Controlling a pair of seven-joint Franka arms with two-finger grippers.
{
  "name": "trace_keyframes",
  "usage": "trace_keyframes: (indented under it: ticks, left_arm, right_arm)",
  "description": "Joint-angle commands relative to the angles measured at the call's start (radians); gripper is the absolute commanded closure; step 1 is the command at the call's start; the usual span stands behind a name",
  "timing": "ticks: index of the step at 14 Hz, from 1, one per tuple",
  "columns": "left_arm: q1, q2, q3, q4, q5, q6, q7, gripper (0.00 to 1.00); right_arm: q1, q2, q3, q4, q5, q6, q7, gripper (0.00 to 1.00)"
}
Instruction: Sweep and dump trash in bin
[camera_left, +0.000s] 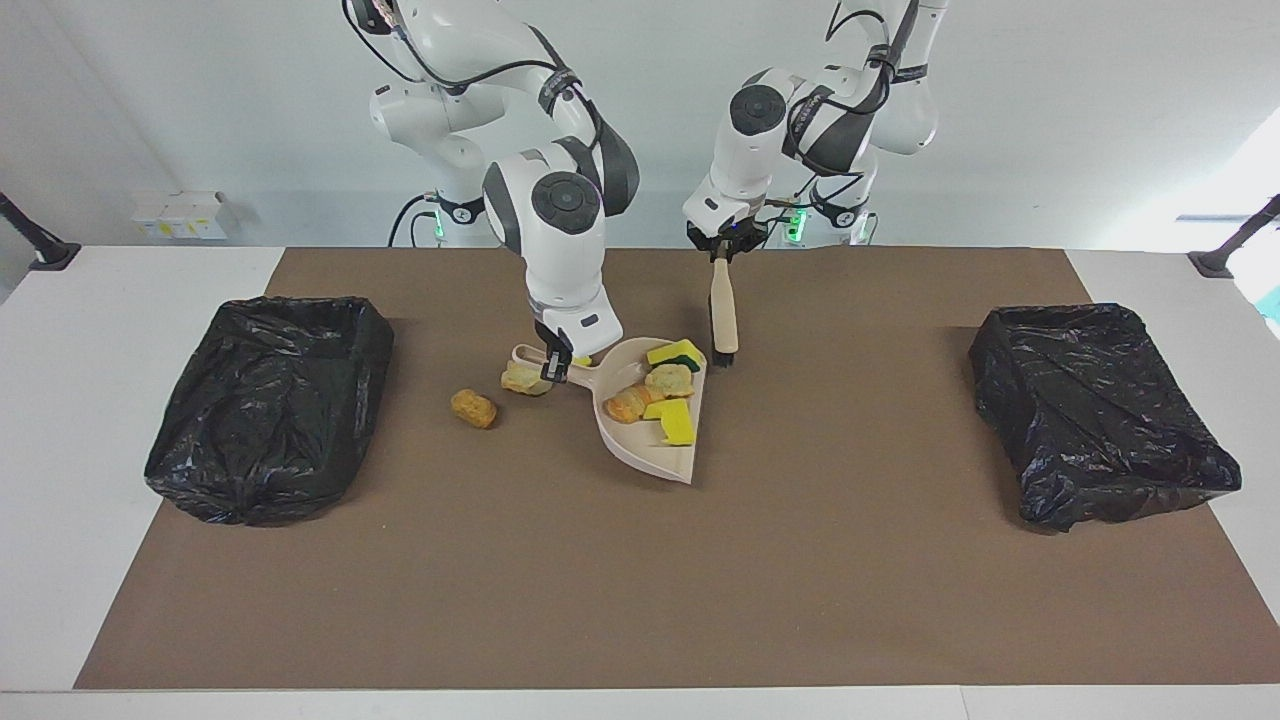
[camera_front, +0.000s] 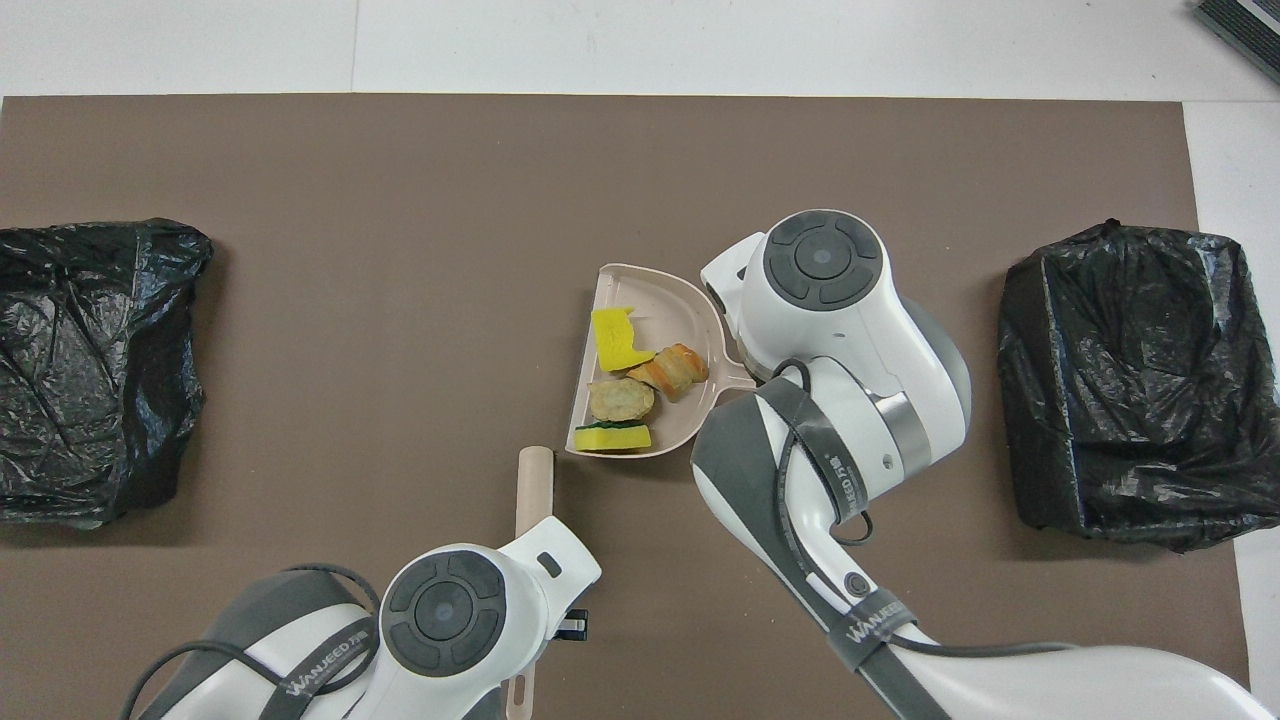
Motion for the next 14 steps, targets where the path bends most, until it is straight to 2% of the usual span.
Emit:
trace_keyframes:
  ticks: [1,3,10,14]
  left_arm:
    - [-0.053,0.042,0.013,-0.020,0.018,0.114,-0.037,1.00]
    - [-0.086,0.076,0.013,-0.022,0.018,0.140,-0.087,1.00]
    - [-0.103,0.086,0.013,-0.033,0.016,0.158,-0.137,1.00]
    - [-0.108,0.096,0.013,-0.036,0.016,0.206,-0.144,1.00]
  right_arm:
    - [-0.076,-0.031,0.009,-0.005,0.012,-0.014,-0.151,1.00]
    - [-0.130,-0.049,0.009,0.001,0.011,-0.038,-0.259,1.00]
    - [-0.360,-0.053,-0.003,0.083,-0.008,-0.155,-0.684,1.00]
    - [-0.525,-0.056,-0.012,0.089,-0.017,-0.158,-0.911,1.00]
